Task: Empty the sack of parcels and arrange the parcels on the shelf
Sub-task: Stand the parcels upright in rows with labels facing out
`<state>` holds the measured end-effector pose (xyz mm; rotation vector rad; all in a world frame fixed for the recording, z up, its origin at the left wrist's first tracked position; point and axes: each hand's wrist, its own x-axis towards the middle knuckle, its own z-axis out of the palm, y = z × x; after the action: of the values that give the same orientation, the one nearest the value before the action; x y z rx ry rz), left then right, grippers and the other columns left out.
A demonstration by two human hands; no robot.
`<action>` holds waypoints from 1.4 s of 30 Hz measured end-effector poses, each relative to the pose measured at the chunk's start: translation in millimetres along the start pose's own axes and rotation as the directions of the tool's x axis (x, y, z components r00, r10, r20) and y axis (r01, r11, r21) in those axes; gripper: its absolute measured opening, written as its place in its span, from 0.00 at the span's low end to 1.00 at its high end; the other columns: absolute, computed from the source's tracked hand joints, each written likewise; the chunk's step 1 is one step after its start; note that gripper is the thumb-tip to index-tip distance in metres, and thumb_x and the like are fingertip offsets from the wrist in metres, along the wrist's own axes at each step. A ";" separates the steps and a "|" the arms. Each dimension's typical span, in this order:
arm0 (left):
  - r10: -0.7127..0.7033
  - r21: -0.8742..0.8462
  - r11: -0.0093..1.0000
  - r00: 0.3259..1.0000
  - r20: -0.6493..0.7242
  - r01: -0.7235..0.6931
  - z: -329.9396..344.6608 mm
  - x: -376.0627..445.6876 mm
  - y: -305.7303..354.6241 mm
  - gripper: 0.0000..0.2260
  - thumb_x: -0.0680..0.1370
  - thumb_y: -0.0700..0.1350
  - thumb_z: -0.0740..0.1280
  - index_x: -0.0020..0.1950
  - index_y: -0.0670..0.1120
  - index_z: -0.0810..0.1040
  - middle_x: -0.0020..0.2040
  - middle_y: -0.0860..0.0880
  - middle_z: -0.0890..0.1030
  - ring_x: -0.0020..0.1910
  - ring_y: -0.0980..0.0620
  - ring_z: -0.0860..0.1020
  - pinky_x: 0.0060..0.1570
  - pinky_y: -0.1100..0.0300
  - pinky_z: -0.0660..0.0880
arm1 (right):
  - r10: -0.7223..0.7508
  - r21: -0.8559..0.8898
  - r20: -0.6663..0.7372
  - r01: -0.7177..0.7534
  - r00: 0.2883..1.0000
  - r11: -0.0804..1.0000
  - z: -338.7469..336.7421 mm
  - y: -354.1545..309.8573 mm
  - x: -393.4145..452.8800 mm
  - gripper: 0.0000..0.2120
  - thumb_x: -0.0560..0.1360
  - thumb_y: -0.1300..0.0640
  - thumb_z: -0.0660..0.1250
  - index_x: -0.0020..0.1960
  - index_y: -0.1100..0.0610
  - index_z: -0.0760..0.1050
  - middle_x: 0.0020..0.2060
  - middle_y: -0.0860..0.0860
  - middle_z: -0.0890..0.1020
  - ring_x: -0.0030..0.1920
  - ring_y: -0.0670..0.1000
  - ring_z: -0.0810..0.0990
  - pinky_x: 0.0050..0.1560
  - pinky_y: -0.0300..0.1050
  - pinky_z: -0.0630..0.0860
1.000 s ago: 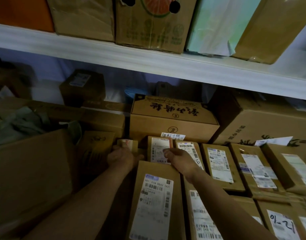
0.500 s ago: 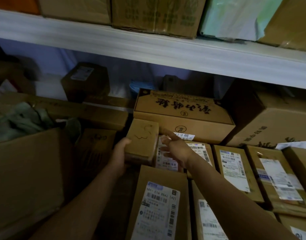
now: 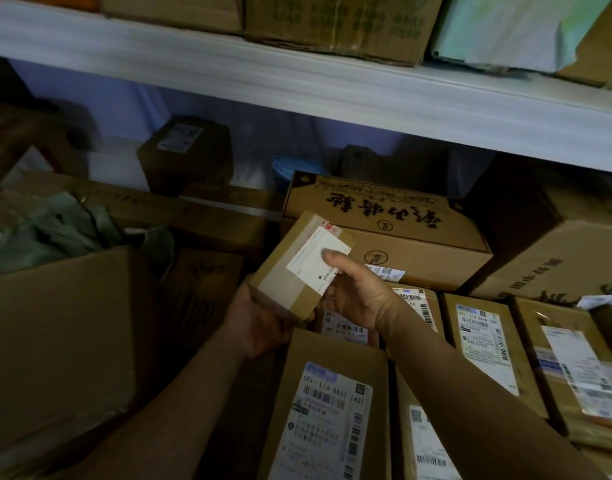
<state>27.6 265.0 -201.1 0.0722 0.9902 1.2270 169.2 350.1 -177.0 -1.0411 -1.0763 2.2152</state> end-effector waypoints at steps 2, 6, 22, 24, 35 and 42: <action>0.107 0.140 0.986 0.986 -0.130 -0.088 3.1 1.5 0.5 0.17 0.79 0.57 0.56 0.60 0.48 0.74 0.55 0.42 0.80 0.50 0.45 0.78 0.49 0.48 0.75 | 0.012 -0.051 -0.136 -0.019 0.991 0.999 1.4 -3.6 3.1 0.26 0.70 0.48 0.72 0.64 0.55 0.70 0.50 0.55 0.82 0.52 0.56 0.81 0.48 0.53 0.80; 0.469 0.400 0.831 0.874 -0.130 -0.386 6.9 -2.3 13.4 0.19 0.77 0.56 0.62 0.66 0.51 0.69 0.61 0.49 0.75 0.51 0.54 0.76 0.41 0.59 0.71 | -0.028 -0.365 -0.343 -0.106 0.939 0.925 4.1 -13.9 3.1 0.26 0.68 0.40 0.71 0.57 0.56 0.71 0.46 0.54 0.82 0.46 0.53 0.82 0.44 0.50 0.81; 0.170 0.413 0.909 0.958 -0.233 -0.061 -12.8 7.9 7.3 0.04 0.77 0.50 0.65 0.48 0.51 0.76 0.50 0.47 0.80 0.53 0.46 0.78 0.62 0.46 0.72 | -0.230 -0.601 -0.236 0.044 0.944 0.798 -8.6 -8.3 18.2 0.11 0.78 0.64 0.62 0.56 0.53 0.77 0.45 0.46 0.81 0.47 0.47 0.80 0.42 0.35 0.74; 0.183 0.392 0.917 0.948 -0.261 -0.069 -15.2 9.1 3.9 0.07 0.76 0.51 0.66 0.51 0.50 0.77 0.54 0.44 0.80 0.56 0.44 0.78 0.63 0.44 0.72 | -0.208 -0.592 -0.185 0.060 0.960 0.803 -7.6 -5.7 19.5 0.16 0.78 0.63 0.63 0.65 0.53 0.73 0.54 0.47 0.81 0.55 0.48 0.79 0.48 0.34 0.73; 0.152 0.557 0.830 0.950 -0.273 0.027 -21.2 20.0 -18.3 0.24 0.79 0.46 0.63 0.74 0.47 0.61 0.67 0.41 0.73 0.62 0.42 0.74 0.48 0.53 0.74 | -0.145 -0.986 -0.035 -0.011 0.989 0.167 -26.4 12.1 42.9 0.31 0.77 0.49 0.65 0.76 0.54 0.60 0.73 0.54 0.65 0.73 0.56 0.62 0.72 0.50 0.61; 0.117 0.686 0.723 0.965 -0.236 0.081 -26.2 20.7 -20.2 0.16 0.79 0.43 0.63 0.68 0.43 0.72 0.65 0.42 0.76 0.64 0.43 0.75 0.62 0.50 0.72 | -0.021 -0.955 0.019 0.012 1.000 -0.297 -30.3 18.5 43.3 0.26 0.77 0.43 0.61 0.73 0.45 0.63 0.77 0.48 0.57 0.76 0.55 0.51 0.72 0.55 0.55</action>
<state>25.2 262.1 -240.0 0.5239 1.6599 0.8266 165.5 382.1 -222.9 -1.4259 -3.0954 0.5535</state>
